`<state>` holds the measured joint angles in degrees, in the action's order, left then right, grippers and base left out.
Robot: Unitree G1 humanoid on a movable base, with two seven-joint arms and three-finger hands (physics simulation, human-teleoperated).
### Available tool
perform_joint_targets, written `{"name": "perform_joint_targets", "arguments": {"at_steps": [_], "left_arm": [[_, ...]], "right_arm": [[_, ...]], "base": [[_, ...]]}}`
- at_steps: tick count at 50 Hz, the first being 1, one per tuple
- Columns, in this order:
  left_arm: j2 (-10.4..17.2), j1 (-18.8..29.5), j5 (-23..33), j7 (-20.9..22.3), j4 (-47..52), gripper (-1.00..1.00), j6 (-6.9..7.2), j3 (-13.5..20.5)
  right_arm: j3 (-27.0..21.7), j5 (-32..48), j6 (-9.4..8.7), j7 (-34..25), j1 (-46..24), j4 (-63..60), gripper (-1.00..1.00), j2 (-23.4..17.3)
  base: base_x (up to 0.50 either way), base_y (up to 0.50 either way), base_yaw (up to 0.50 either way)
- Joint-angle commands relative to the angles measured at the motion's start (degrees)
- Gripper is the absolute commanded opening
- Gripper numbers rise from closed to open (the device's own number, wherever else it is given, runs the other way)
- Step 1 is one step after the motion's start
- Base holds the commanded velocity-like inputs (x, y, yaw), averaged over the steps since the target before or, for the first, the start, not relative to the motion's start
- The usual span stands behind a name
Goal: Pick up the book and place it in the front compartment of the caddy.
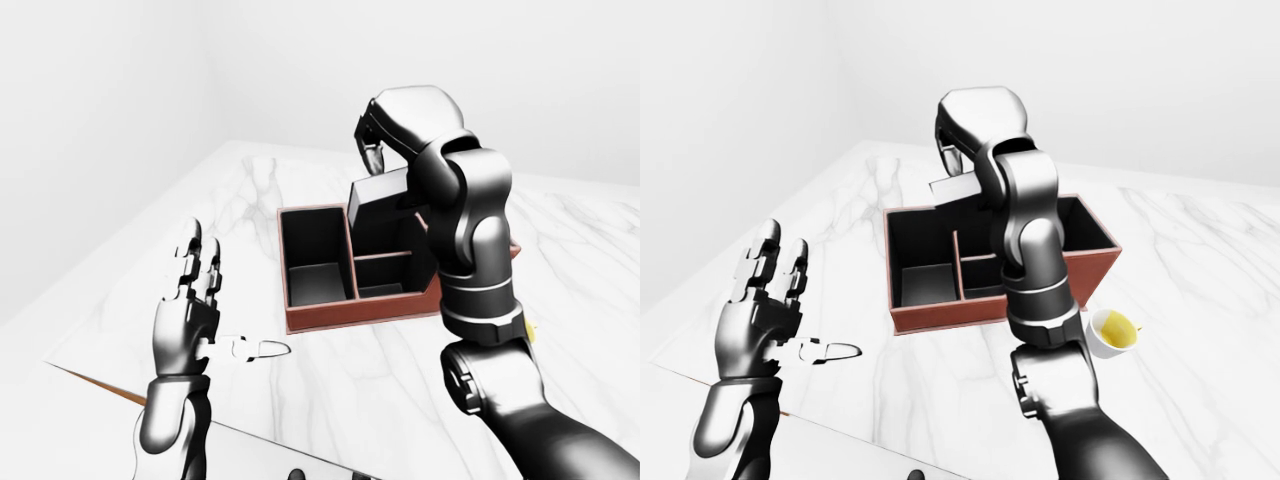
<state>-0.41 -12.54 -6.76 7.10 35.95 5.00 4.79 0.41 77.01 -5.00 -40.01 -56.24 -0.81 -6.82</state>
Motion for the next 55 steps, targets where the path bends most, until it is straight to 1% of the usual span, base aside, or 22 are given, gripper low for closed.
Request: {"name": "perform_joint_targets", "arguments": {"at_steps": [1, 14, 25, 31, 34, 42, 48, 55], "left_arm": [[0.0, -0.3, 0.2, -0.1, 0.2, 1.00, 0.00, -0.4], [0.1, -0.1, 0.3, -0.1, -0.3, 1.00, 0.00, -0.5], [0.0, -0.3, 0.5, 0.0, -0.5, 1.00, 0.00, -0.9], [0.1, -0.4, 0.1, 0.1, 0.0, 1.00, 0.00, -0.5], [0.0, -0.4, 0.5, -0.1, -0.3, 1.00, 0.00, -1.0], [0.1, -0.5, 0.3, 0.0, -0.2, 1.00, 0.00, -0.8], [0.0, -0.5, 0.5, -0.1, -0.2, 1.00, 0.00, -1.1], [0.0, -0.7, 0.5, -0.1, 0.0, 1.00, 0.00, -1.1]], "right_arm": [[-0.7, -2.4, 0.00, 0.0, -0.7, 2.7, -1.00, -1.6], [-0.8, -5.8, 0.00, 0.0, -1.5, 6.9, -1.00, -3.0], [0.3, -6.6, 0.00, 0.0, -0.9, 8.1, -1.00, -1.5], [0.4, -7.1, 0.00, 0.0, -1.6, 8.7, -1.00, -0.8], [0.3, -7.6, 0.00, 0.0, -2.3, 8.7, -1.00, 0.0], [0.5, -9.2, 0.00, 0.0, -3.7, 10.0, -1.00, -0.2], [0.3, -8.7, 0.00, 0.0, -4.9, 11.4, -1.00, -0.9], [0.8, -5.5, 0.00, 0.0, -4.4, 11.9, -1.00, -1.2]], "base": [[0.00, 0.00, 0.00], [0.00, 0.00, 0.00], [0.00, 0.00, 0.00], [0.00, 0.00, 0.00], [0.00, 0.00, 0.00], [0.00, 0.00, 0.00], [0.00, 0.00, 0.00], [0.00, 0.00, 0.00]]}}
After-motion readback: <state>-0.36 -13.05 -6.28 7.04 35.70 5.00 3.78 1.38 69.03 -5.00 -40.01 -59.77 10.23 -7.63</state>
